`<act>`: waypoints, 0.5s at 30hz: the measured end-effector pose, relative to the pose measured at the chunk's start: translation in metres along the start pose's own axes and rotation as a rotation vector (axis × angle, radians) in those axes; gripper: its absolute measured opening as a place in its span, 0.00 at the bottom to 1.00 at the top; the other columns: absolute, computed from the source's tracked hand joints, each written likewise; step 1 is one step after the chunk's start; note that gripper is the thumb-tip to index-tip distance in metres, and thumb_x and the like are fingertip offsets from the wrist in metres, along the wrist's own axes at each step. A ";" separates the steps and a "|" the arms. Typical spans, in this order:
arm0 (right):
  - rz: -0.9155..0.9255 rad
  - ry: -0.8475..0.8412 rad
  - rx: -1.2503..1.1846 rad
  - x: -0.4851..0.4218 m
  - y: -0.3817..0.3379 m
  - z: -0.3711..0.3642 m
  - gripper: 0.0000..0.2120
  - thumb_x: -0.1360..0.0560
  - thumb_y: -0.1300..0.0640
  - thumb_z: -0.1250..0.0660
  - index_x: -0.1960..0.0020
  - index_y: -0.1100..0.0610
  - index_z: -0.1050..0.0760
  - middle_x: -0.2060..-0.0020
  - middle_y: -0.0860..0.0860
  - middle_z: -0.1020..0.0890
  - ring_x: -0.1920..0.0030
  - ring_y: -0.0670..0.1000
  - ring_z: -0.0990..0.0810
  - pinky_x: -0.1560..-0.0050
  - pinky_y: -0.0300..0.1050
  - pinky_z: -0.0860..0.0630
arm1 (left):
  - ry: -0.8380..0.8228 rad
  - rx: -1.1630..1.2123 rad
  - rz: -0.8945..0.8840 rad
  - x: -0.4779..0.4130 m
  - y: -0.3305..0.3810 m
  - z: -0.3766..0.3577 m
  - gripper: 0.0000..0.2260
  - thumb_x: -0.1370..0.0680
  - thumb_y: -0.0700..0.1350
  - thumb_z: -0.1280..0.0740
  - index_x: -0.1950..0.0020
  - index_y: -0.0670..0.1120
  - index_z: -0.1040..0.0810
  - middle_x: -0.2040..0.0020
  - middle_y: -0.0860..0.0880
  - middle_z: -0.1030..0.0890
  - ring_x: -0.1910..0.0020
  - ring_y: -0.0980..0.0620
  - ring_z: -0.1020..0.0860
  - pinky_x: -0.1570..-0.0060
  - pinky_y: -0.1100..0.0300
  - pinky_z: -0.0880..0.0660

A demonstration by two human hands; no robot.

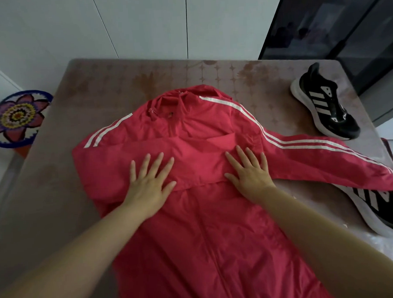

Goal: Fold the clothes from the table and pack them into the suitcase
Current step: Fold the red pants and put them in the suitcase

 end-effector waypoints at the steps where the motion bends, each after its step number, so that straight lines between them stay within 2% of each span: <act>1: -0.001 -0.026 0.010 -0.002 0.005 -0.003 0.43 0.38 0.31 0.72 0.24 0.41 0.59 0.23 0.47 0.56 0.23 0.52 0.57 0.28 0.58 0.64 | -0.027 -0.019 0.026 0.001 0.003 -0.010 0.36 0.33 0.65 0.69 0.24 0.59 0.58 0.22 0.53 0.55 0.24 0.46 0.58 0.30 0.43 0.65; 3: 0.035 -0.048 0.009 -0.001 0.010 -0.002 0.43 0.38 0.30 0.71 0.24 0.40 0.60 0.23 0.47 0.56 0.23 0.51 0.57 0.28 0.58 0.64 | -0.056 -0.058 0.056 0.000 0.004 -0.019 0.35 0.31 0.66 0.68 0.24 0.58 0.59 0.22 0.53 0.56 0.23 0.46 0.58 0.30 0.42 0.64; 5: 0.081 -0.027 -0.010 0.005 0.015 0.007 0.43 0.37 0.29 0.69 0.24 0.41 0.59 0.23 0.47 0.55 0.23 0.50 0.57 0.28 0.58 0.64 | -0.068 -0.088 0.070 0.000 0.004 -0.019 0.29 0.23 0.65 0.60 0.24 0.58 0.59 0.22 0.52 0.56 0.23 0.45 0.57 0.29 0.41 0.63; 7: 0.076 0.048 -0.066 0.012 0.030 0.021 0.41 0.34 0.30 0.66 0.23 0.42 0.54 0.23 0.48 0.52 0.23 0.51 0.54 0.28 0.58 0.62 | -0.064 -0.089 0.082 0.002 0.007 -0.014 0.28 0.20 0.61 0.53 0.23 0.57 0.59 0.22 0.52 0.56 0.23 0.45 0.57 0.29 0.41 0.63; 9: -0.004 0.187 -0.136 0.019 0.060 0.042 0.36 0.29 0.32 0.56 0.24 0.46 0.46 0.24 0.50 0.44 0.24 0.53 0.48 0.28 0.59 0.60 | -0.031 -0.059 0.085 0.006 0.015 -0.007 0.28 0.20 0.59 0.51 0.23 0.56 0.58 0.22 0.52 0.55 0.23 0.46 0.57 0.30 0.41 0.64; 11: -0.148 0.241 -0.171 0.026 0.106 0.058 0.30 0.23 0.40 0.45 0.24 0.50 0.43 0.25 0.52 0.40 0.25 0.54 0.45 0.27 0.60 0.59 | -0.011 -0.035 0.074 0.010 0.028 -0.003 0.28 0.20 0.59 0.51 0.23 0.57 0.59 0.22 0.52 0.54 0.23 0.46 0.57 0.30 0.42 0.65; 13: -0.229 0.174 -0.160 0.036 0.147 0.066 0.31 0.24 0.42 0.38 0.25 0.50 0.42 0.26 0.52 0.38 0.25 0.53 0.43 0.28 0.60 0.60 | -0.001 -0.017 0.054 0.013 0.048 -0.001 0.27 0.19 0.58 0.51 0.24 0.57 0.60 0.22 0.52 0.55 0.24 0.47 0.58 0.30 0.42 0.67; 15: -0.175 0.045 -0.047 0.049 0.167 0.065 0.38 0.28 0.36 0.36 0.24 0.48 0.44 0.26 0.51 0.39 0.25 0.53 0.43 0.28 0.60 0.61 | 0.009 0.006 0.022 0.013 0.073 0.001 0.27 0.19 0.58 0.51 0.24 0.57 0.60 0.22 0.53 0.56 0.24 0.48 0.59 0.31 0.43 0.67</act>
Point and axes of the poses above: each hand's wrist, its own x-axis away from the middle knuckle, its own z-axis out of the back of the hand, y = z × x, the point moved 8 cm from there along -x, towards the middle knuckle
